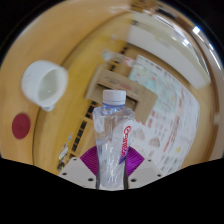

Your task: Pour water

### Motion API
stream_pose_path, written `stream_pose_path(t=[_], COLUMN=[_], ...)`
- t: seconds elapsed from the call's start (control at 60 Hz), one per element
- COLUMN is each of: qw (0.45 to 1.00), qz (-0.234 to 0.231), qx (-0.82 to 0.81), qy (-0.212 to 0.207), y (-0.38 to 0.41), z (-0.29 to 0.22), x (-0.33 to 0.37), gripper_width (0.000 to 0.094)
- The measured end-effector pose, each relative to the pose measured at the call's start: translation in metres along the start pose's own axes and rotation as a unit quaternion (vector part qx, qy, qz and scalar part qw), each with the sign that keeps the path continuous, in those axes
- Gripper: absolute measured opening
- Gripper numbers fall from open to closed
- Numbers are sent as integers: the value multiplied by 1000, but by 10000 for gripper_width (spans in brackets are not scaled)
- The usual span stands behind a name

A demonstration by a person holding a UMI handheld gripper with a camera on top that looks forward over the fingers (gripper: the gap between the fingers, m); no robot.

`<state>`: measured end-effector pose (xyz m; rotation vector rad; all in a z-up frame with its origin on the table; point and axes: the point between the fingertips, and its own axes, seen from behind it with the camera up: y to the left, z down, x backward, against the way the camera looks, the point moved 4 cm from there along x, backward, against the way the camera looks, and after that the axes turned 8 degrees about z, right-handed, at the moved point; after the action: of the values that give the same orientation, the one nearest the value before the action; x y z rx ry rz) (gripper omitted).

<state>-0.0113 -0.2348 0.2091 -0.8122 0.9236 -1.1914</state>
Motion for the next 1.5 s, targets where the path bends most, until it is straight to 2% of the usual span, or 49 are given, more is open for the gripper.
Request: stream_pose_path(t=[0.133,0.183,0.267,0.317,0.417,0.433,0.45,0.55,0.583,0.733,0.983,1.017,1.083,1.167,1.2,1.283,1.317,1.333,1.417,1.45,1.5], qw=[969,932,841,775,667,653,640,594,586,573,549,551,555,545,544,547,545,544,544,546,548], qz=[22,18,17,-1,-35,-37,-52,-96,-103,-150,-202,-183,-182,-173,-173,-186,-199,-206,-223,-222,-216], qx=[-242,-356,-533,-626,-737,-748,-760,-790,-794,-794,-796,-802,-799,-808,-808,-801,-797,-795,-785,-781,-777], qy=[51,67,91,89,103,107,101,114,123,135,154,141,139,144,145,156,167,173,194,206,221], y=[-62,-78,-95,-102,-86,-75,-69,-18,-1,80,157,159,162,163,162,162,166,167,167,166,157], z=[45,56,62,81,73,61,76,71,50,33,-5,-6,-6,-3,-3,-4,-5,-5,-4,0,6], x=[3,4,10,13,18,18,20,25,27,27,44,43,47,48,50,53,52,54,64,71,81], gripper_width=[310,308,311,309,310,309,309,310,308,309,313,317,322,385,446,515,596,607,868,831,861])
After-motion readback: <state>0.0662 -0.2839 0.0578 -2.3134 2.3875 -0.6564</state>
